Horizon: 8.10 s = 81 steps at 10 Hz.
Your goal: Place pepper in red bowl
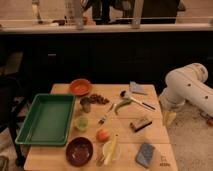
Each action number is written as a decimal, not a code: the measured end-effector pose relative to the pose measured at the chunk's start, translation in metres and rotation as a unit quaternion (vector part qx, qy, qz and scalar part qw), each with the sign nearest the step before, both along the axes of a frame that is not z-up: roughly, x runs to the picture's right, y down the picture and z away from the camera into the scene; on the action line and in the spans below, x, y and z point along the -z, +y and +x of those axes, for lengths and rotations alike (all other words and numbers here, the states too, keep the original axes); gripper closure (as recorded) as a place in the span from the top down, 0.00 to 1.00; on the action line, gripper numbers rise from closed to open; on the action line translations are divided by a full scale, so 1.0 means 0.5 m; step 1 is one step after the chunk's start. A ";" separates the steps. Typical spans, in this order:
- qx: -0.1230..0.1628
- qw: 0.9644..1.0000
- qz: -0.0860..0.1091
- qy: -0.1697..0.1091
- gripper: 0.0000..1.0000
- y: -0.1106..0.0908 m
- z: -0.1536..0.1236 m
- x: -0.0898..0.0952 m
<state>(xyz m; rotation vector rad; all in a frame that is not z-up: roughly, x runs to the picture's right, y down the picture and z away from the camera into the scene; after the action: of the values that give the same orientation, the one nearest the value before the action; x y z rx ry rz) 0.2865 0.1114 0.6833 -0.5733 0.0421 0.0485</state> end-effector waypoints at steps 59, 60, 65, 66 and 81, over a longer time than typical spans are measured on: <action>0.115 0.956 -0.043 -0.265 0.80 -0.004 -0.333 -0.424; 0.121 0.958 -0.043 -0.255 0.80 -0.004 -0.326 -0.433; 0.137 0.962 -0.050 -0.232 0.80 -0.007 -0.315 -0.477; 0.141 0.961 -0.053 -0.232 0.80 -0.006 -0.314 -0.485; 0.162 0.955 -0.090 -0.232 0.10 0.012 -0.268 -0.507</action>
<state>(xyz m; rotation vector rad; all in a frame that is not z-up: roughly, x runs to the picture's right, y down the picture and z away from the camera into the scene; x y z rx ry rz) 0.1523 0.1174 0.9368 -0.7410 -0.3211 -0.4144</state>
